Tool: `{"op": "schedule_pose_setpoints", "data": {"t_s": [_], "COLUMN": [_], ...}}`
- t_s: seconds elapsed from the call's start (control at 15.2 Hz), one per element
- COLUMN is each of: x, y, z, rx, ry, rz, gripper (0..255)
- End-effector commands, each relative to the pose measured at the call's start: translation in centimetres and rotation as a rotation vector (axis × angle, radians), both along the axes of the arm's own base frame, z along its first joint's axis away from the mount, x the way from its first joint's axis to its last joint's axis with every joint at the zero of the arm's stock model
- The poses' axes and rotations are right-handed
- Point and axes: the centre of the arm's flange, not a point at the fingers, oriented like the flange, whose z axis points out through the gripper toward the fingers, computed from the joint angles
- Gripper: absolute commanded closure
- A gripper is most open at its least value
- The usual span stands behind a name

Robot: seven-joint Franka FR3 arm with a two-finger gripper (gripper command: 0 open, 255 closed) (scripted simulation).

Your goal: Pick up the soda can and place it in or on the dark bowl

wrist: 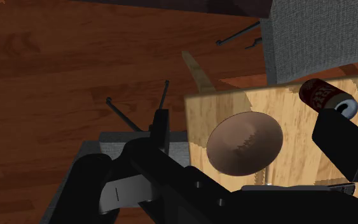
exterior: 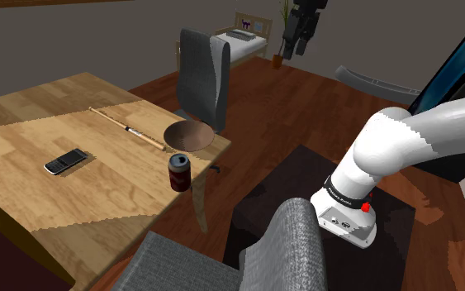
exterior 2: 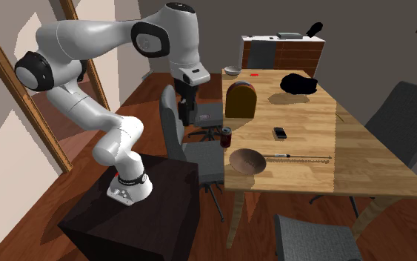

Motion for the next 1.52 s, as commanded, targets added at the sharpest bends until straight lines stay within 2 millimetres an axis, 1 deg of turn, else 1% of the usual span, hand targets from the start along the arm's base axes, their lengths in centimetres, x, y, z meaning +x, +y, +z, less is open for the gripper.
{"op": "schedule_pose_setpoints", "data": {"t_s": [0.0, 0.73, 1.45], "x": [0.0, 2.6, 5.8], "y": [0.0, 11.9, 23.4], "z": [0.0, -8.4, -17.2], "rx": [0.000, -0.028, -0.057], "ry": [0.000, -0.006, -0.013], "rz": [0.000, -0.046, -0.093], "gripper": [0, 0, 0]}}
